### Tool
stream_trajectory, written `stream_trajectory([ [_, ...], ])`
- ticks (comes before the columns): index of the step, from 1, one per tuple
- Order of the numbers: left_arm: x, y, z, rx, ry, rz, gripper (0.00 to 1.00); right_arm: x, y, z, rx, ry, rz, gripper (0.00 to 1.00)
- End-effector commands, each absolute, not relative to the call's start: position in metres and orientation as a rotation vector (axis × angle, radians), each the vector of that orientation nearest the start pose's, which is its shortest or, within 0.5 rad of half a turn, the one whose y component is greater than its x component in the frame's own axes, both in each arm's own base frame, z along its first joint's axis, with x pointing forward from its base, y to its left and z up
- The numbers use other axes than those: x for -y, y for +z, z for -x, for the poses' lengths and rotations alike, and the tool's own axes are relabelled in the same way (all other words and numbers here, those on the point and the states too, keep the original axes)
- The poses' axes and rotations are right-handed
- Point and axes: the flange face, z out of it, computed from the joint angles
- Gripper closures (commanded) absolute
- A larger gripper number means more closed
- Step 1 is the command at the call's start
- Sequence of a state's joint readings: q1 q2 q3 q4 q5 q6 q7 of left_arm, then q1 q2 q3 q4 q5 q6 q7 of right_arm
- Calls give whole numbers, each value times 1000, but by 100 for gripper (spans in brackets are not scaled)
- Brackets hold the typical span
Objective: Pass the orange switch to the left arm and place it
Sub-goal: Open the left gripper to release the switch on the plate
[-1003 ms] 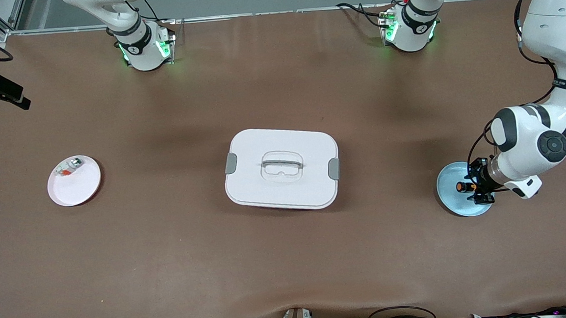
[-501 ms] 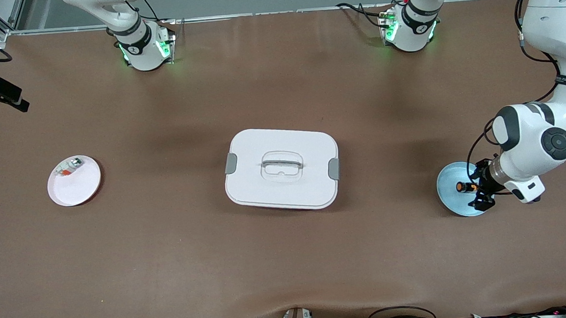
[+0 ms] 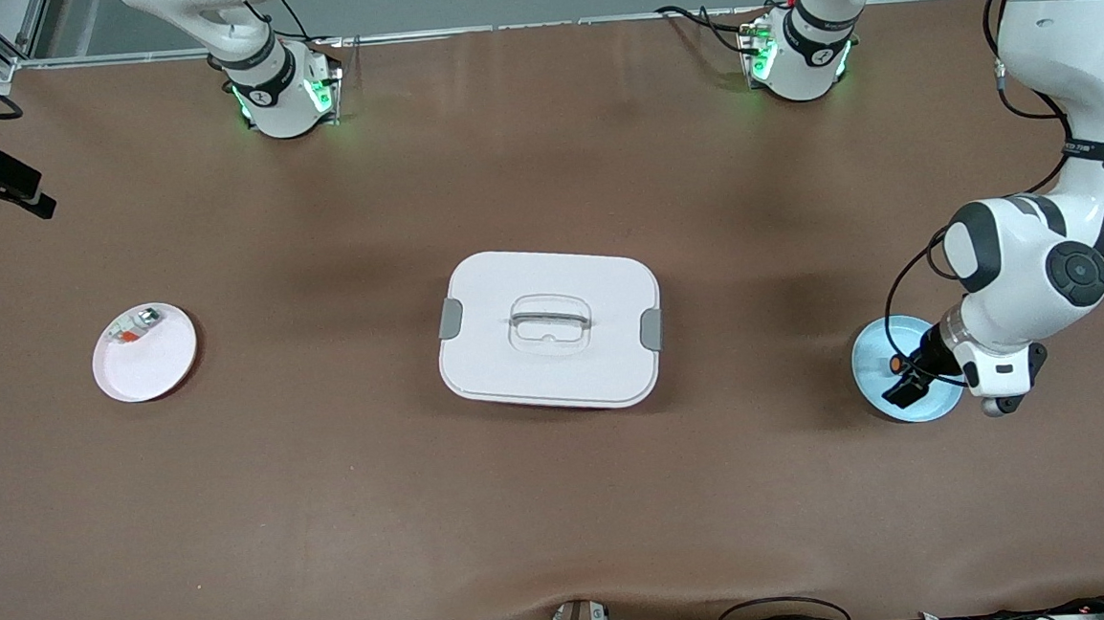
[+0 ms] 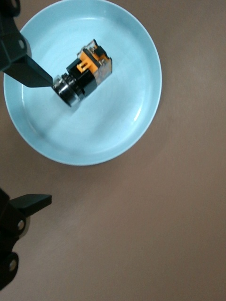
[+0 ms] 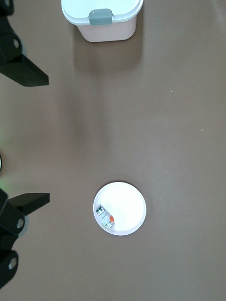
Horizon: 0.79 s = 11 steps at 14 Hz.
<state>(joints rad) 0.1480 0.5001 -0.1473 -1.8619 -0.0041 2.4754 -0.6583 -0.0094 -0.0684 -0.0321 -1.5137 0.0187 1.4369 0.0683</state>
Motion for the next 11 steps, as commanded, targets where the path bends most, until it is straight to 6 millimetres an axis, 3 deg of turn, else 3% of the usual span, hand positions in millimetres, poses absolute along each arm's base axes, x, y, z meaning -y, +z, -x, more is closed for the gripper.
stream_trajectory([
  [1, 1, 283, -645, 862, -179, 3127, 0, 19, 679, -511, -188, -11, 3098, 0],
  [5, 13, 303, -646, 411, -252, 3196, 0, 19, 679, -511, -188, -13, 3098, 0],
  [9, 11, 343, -642, 381, -296, 3193, 0, 20, 679, -512, -191, -11, 3098, 0],
  [11, 8, 367, -636, 368, -216, 3187, 0, 19, 679, -512, -189, -15, 3098, 0],
])
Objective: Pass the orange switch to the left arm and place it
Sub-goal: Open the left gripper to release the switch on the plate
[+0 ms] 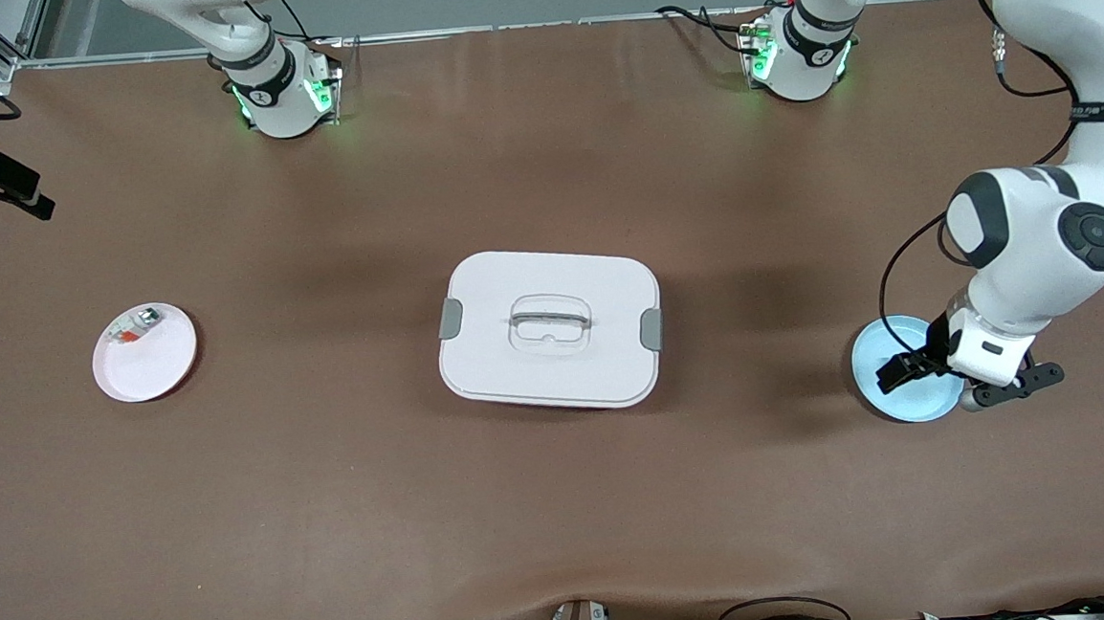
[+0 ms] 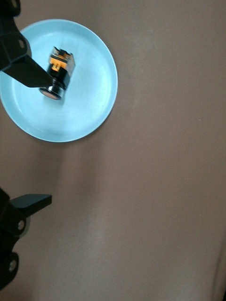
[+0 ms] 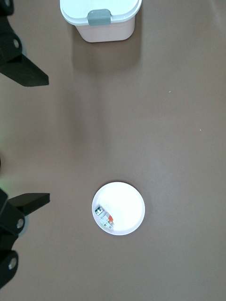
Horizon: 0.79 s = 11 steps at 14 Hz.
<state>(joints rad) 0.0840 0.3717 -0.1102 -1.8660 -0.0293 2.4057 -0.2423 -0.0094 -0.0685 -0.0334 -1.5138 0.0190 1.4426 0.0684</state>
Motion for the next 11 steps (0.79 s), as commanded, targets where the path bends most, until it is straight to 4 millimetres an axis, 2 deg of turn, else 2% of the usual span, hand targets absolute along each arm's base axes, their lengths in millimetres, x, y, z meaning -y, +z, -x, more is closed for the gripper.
stream_trajectory([
  [1, 4, 384, -633, 365, -222, 3183, 0, 20, 679, -512, -187, -15, 3100, 0],
  [7, 9, 459, -604, 291, -212, 3170, 0, 21, 679, -512, -193, -15, 3098, 0],
  [11, 10, 511, -578, 237, -200, 3163, 0, 21, 678, -513, -191, -16, 3100, 0],
])
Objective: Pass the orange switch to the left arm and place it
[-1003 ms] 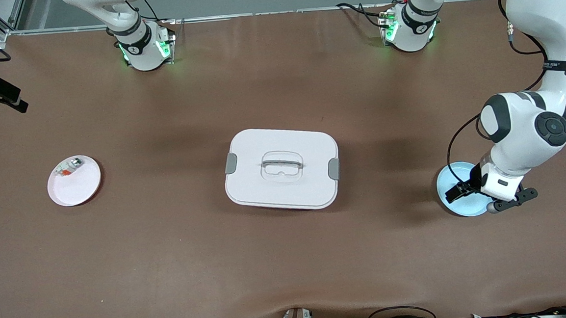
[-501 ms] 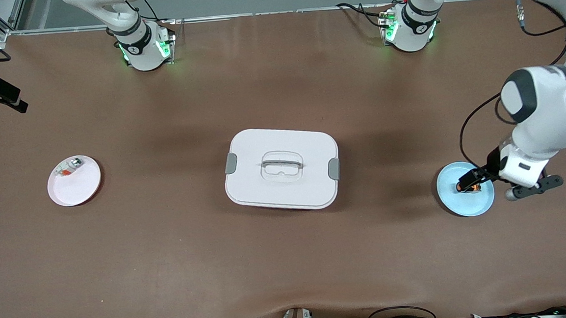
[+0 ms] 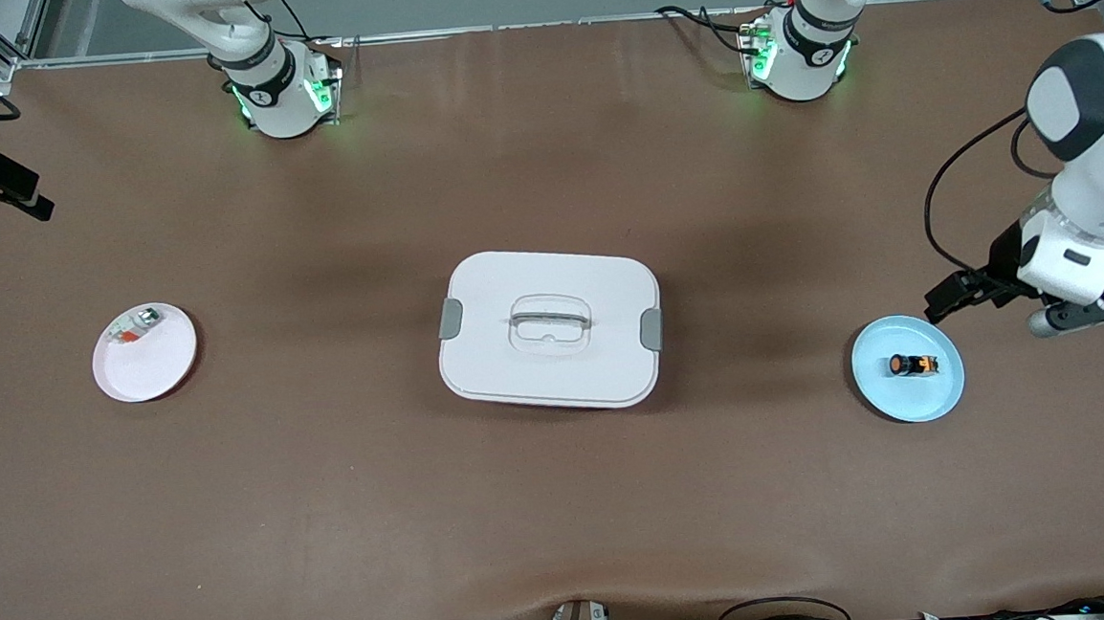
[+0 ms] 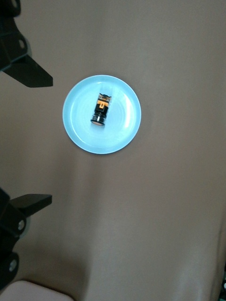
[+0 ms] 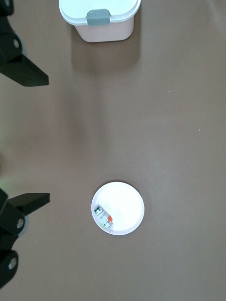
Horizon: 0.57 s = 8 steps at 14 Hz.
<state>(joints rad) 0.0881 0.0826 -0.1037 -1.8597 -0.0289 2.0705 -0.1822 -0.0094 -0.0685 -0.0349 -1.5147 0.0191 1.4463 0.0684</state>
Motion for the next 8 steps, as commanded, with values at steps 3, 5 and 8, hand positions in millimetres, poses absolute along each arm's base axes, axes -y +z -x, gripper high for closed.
stream_trajectory([
  [3, 10, 546, -569, 190, -213, 3161, 0, 20, 678, -513, -187, -15, 3100, 0],
  [5, 11, 571, -569, 177, -179, 3163, 0, 20, 678, -513, -187, -15, 3100, 0],
  [8, 10, 594, -569, 182, -201, 3163, 0, 16, 678, -514, -175, -22, 3101, 0],
])
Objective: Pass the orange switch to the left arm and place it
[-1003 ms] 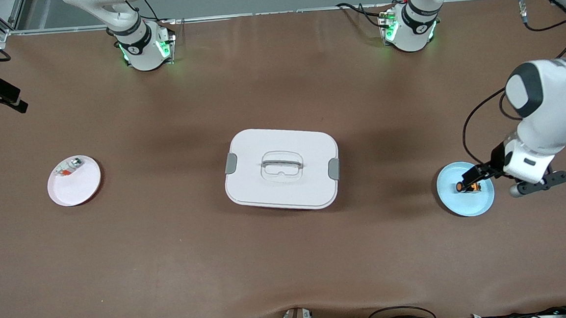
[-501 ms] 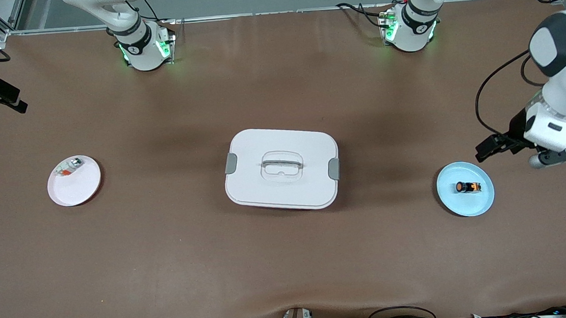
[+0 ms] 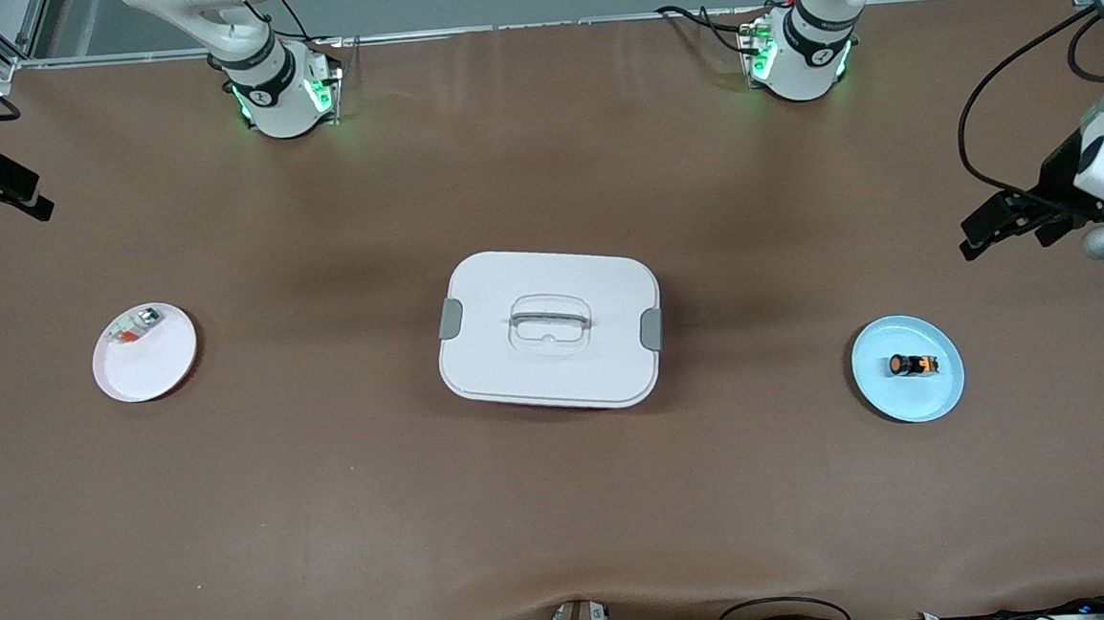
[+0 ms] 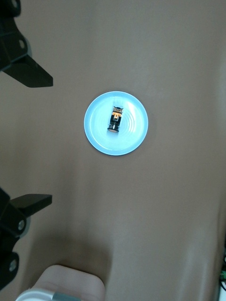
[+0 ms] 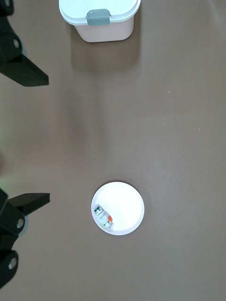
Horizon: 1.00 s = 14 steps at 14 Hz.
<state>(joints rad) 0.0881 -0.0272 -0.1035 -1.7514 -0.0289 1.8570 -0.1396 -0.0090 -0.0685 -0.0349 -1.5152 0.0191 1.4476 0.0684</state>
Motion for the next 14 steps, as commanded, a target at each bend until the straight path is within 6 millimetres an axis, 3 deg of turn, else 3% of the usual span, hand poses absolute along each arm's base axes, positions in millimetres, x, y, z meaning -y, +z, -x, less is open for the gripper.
stream_trajectory([
  [1, 9, 599, -568, 176, -187, 3163, 0, 14, 678, -513, -173, -18, 3101, 0],
  [9, 11, 630, -574, 115, -207, 3167, 0, 18, 678, -513, -185, -20, 3100, 0],
  [14, 18, 625, -568, 94, -112, 3168, 0, 17, 678, -515, -182, -27, 3100, 0],
])
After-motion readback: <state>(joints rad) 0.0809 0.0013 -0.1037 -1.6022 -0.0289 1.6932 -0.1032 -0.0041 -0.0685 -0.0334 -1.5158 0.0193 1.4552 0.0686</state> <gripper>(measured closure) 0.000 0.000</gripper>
